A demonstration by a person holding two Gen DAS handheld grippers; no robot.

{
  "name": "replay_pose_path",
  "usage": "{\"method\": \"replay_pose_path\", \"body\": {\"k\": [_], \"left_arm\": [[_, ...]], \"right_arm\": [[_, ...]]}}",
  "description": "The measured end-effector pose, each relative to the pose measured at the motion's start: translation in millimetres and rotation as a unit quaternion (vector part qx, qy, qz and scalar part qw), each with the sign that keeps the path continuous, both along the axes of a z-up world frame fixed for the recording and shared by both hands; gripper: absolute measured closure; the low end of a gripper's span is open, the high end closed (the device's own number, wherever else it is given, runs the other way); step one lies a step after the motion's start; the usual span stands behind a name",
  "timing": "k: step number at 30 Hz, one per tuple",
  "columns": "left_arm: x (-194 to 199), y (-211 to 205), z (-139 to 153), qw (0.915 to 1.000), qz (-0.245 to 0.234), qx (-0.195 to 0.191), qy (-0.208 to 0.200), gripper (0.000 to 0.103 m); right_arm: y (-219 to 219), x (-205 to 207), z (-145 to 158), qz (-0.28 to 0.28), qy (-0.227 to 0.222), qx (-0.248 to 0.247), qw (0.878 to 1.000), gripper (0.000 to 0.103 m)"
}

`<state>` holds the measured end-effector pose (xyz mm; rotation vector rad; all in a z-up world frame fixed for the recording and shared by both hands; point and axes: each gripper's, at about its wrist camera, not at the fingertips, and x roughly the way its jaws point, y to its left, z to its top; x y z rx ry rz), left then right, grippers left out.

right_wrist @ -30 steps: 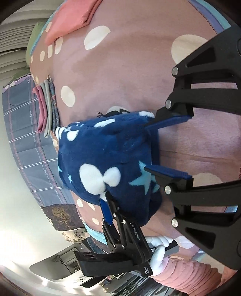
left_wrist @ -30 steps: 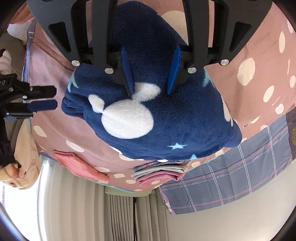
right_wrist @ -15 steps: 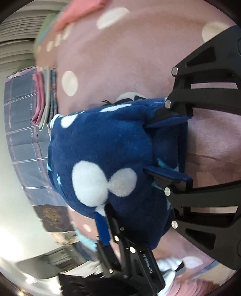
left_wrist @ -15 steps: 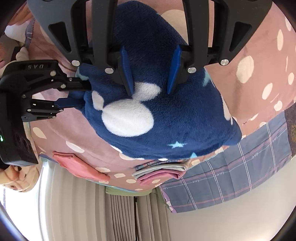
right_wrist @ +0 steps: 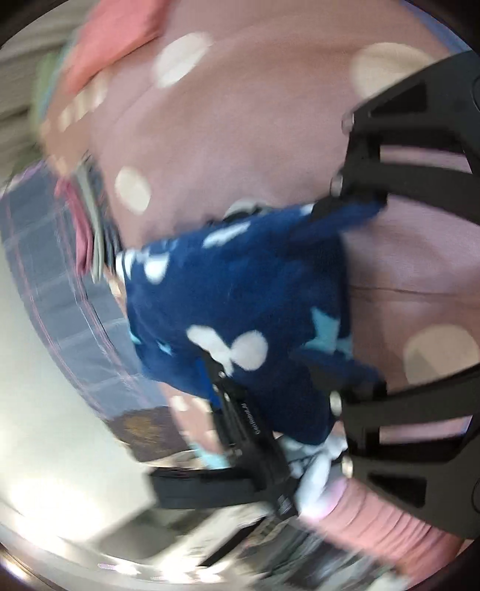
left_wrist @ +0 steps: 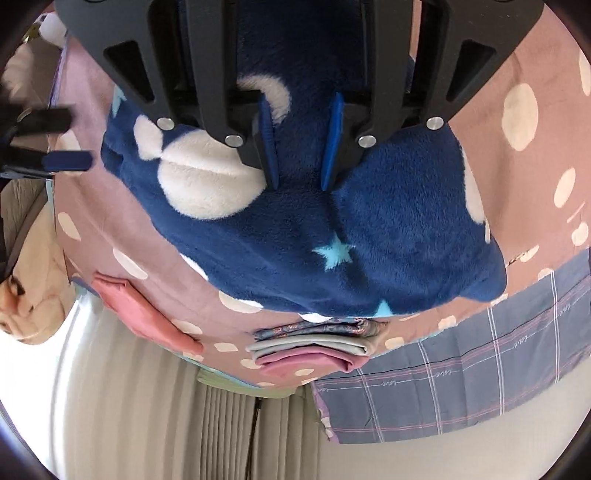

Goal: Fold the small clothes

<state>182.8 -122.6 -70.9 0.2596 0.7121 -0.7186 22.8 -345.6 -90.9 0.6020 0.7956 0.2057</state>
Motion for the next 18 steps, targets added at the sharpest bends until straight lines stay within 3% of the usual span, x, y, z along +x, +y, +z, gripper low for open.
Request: {"method": "replay_pose_path", "body": {"k": [3,10,13,18], "left_arm": [[1,4,1,0.9999,-0.003,-0.01,0.007,0.079],[-1,3,1,1.0,-0.001,-0.006,-0.005,0.079],[-1,2,1,1.0,0.001,-0.008,-0.005,0.079],[0,3,0,0.9999,0.002,-0.016,-0.001,0.079]], "right_arm": [[-13,-8,-14,-0.006,0.034,0.088,0.996,0.025],[-20,10,-61,-0.05,0.113,0.261,0.957,0.021],[-15,23,-57,-0.066,0.111,0.279,0.951,0.009],[3,48,-60,-0.106,0.124,0.305,0.938,0.002]]}}
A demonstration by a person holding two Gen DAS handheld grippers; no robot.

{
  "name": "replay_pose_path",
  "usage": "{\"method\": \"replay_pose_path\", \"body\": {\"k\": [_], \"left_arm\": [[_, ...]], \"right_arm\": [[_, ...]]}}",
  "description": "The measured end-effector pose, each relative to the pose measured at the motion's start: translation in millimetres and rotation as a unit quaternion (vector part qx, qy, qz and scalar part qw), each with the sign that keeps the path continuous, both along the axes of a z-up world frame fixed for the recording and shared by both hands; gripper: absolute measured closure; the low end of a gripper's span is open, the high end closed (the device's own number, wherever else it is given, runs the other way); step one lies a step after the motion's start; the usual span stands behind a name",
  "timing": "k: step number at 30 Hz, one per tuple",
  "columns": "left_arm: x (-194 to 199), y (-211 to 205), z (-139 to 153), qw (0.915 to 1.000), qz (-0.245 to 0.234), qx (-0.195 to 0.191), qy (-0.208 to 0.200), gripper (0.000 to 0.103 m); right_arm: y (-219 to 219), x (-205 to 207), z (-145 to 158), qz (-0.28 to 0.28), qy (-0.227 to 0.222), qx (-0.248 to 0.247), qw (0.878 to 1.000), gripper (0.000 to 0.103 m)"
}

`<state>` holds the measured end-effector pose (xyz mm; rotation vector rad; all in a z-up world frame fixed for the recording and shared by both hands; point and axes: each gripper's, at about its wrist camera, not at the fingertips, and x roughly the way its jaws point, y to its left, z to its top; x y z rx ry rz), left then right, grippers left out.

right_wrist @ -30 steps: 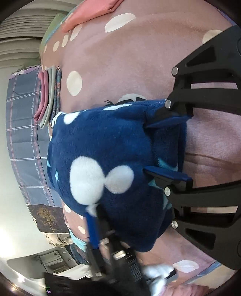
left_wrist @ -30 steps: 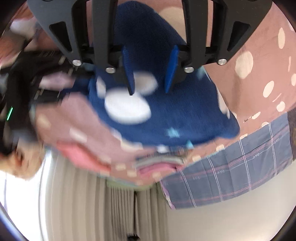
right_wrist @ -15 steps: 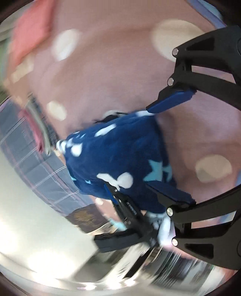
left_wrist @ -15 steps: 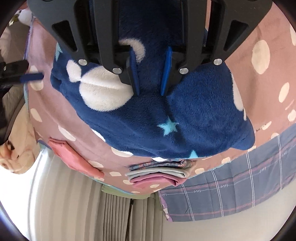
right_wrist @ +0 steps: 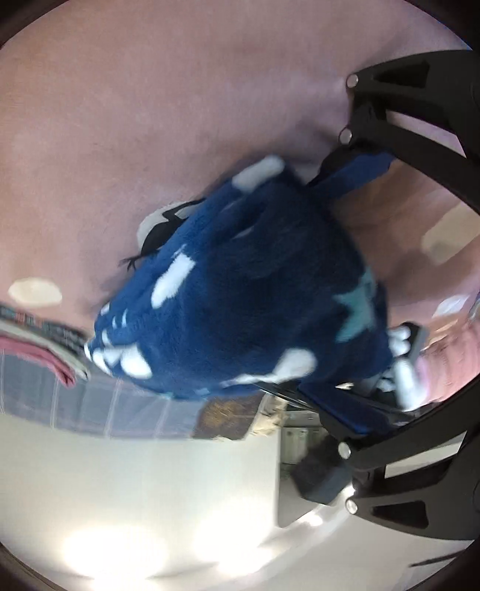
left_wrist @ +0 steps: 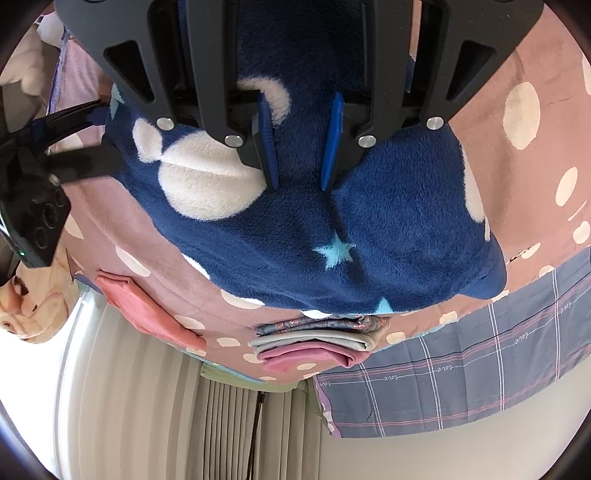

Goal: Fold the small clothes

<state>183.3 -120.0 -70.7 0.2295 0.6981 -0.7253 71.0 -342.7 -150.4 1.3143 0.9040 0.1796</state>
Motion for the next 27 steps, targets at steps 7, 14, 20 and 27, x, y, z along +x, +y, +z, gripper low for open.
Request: {"method": "replay_pose_path", "body": {"k": [7,14,20,27], "left_arm": [[1,2,2,0.9999,0.0,-0.014,0.007,0.078],[1,13,8,0.9982,-0.018,-0.055,0.014,0.064],[3,44,24,0.9842,-0.068,-0.158,0.042,0.021],[89,81,8,0.9814,0.078,-0.159,0.073,0.007]], "right_arm": [[13,19,1,-0.038,0.002,-0.029,0.999,0.002],[9,11,1,-0.028,-0.012,-0.047,0.998,0.012],[8,4,3,-0.006,-0.041,-0.066,0.997,0.022],[12,5,5,-0.007,-0.045,-0.084,0.995,0.021]]}}
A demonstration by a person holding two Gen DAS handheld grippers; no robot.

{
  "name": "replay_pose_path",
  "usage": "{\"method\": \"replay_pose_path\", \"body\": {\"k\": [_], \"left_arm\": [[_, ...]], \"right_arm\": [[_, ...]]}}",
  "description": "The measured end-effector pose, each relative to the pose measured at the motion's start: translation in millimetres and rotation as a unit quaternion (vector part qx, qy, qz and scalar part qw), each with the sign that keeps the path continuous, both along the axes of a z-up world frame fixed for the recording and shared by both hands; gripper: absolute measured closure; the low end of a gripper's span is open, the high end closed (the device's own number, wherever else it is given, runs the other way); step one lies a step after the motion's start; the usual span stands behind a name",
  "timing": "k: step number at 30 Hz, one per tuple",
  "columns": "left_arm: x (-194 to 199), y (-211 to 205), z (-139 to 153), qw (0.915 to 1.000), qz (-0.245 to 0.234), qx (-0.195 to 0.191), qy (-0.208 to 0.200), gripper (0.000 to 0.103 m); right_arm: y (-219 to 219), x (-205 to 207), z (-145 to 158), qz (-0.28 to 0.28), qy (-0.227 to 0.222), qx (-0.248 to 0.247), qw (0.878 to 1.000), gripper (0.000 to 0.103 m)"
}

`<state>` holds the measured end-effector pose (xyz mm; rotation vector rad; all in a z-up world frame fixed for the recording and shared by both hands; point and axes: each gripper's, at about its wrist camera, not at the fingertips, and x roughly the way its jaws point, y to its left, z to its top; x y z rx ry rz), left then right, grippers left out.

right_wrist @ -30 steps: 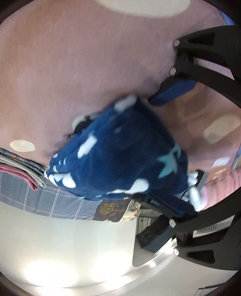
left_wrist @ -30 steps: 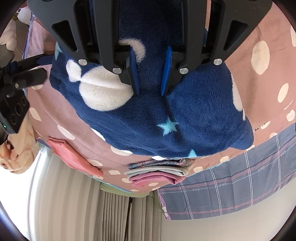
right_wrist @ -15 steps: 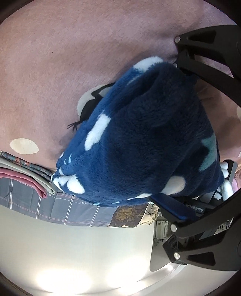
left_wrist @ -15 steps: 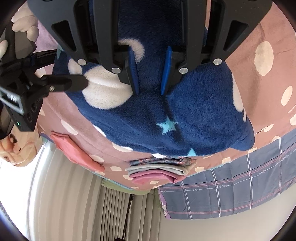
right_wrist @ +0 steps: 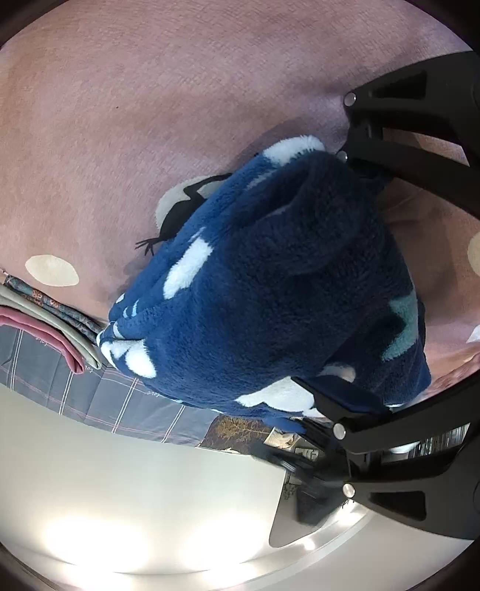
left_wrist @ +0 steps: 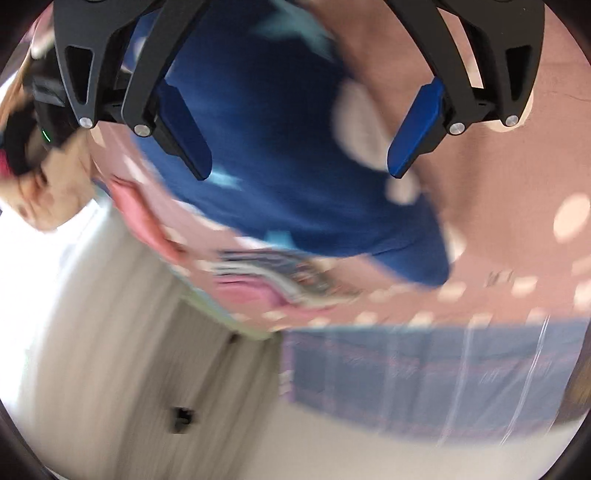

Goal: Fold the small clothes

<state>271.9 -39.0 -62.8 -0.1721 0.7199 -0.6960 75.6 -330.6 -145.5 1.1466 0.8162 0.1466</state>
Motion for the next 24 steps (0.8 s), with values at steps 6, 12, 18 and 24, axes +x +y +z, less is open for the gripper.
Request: {"method": "replay_pose_path", "body": {"k": [6,12,18,24], "left_arm": [[85,0,-61,0.9797,0.01,-0.111,0.167,0.001],[83,-21,-46,0.9898,0.002,-0.094,0.107,0.043],[51,1,41,0.9977,0.012,-0.066,-0.007,0.05],[70,72,144,0.9856,0.109,-0.064,-0.113,0.05]], "right_arm": [[-3,10,0,0.03,0.001,0.007,1.0,0.014],[-7,17,4,0.03,0.004,0.006,1.0,0.03],[1,30,86,0.062,-0.08,-0.137,0.985,0.059],[34,141,188,0.141,-0.193,-0.208,0.948,0.059]]}}
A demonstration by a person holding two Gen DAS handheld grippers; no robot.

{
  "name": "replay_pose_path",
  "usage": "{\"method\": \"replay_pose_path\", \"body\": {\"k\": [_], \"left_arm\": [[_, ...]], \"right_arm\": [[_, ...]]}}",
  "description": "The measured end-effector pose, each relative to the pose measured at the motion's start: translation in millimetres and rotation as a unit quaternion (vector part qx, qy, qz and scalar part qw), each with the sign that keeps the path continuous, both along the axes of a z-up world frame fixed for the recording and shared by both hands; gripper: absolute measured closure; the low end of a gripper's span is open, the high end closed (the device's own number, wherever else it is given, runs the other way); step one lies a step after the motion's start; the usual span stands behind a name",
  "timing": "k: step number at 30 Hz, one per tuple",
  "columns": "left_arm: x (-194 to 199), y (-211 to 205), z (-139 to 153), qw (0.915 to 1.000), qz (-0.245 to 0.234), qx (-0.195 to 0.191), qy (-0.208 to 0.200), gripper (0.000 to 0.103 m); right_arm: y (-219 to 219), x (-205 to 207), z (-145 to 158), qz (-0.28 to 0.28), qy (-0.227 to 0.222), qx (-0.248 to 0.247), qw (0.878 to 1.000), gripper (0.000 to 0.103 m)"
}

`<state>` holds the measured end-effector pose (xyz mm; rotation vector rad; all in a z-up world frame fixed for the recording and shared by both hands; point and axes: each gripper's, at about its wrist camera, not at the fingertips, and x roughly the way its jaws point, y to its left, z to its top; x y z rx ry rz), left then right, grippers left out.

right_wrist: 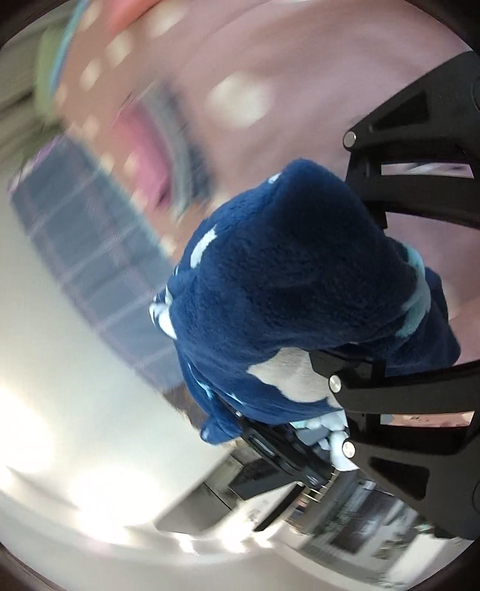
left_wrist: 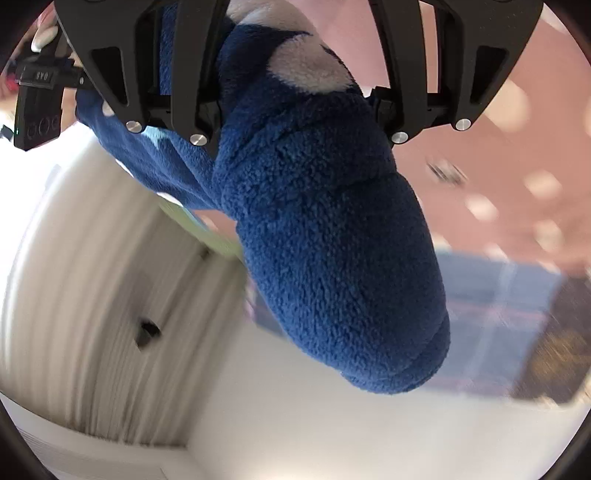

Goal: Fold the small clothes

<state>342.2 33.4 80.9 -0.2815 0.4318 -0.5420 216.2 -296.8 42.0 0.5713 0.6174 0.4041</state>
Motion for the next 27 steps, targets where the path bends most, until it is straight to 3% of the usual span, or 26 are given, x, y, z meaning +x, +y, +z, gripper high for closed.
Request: {"method": "replay_pose_path", "body": {"k": [4,7,10,14,16,19,20,21,24,27], "left_arm": [[42,46,36,0.9965,0.082,0.014,-0.012,0.05],[82,70,37,0.9914,0.127,0.031,0.004,0.05],[119,85,20,0.9861,0.16,0.046,0.007,0.05],[166,97,-22,0.9807,0.19,0.035,0.032,0.048],[190,99,-57,0.9763,0.206,0.039,0.056,0.047],[226,96,-119,0.9657,0.208,0.08,0.133,0.042],[236,91,-148,0.9536,0.224,0.119,0.163,0.041],[240,93,-163,0.9484,0.236,0.13,0.168,0.039],[237,118,-178,0.9549,0.24,0.041,0.171,0.028],[231,116,-170,0.9535,0.24,0.04,0.178,0.025]], "right_arm": [[40,97,32,0.053,-0.019,-0.028,0.998,0.058],[86,169,47,0.062,-0.043,-0.09,0.993,0.058],[113,229,39,0.066,-0.035,-0.097,0.992,0.058],[133,293,-1,0.068,-0.017,-0.101,0.992,0.057],[139,336,-31,0.067,0.01,-0.104,0.992,0.054],[142,376,-103,0.043,0.098,-0.131,0.986,0.047],[143,382,-126,0.035,0.12,-0.144,0.982,0.043],[141,382,-142,0.027,0.119,-0.145,0.982,0.039],[131,375,-159,0.009,0.096,-0.091,0.991,0.028],[131,377,-152,0.001,0.094,-0.106,0.99,0.025]]}}
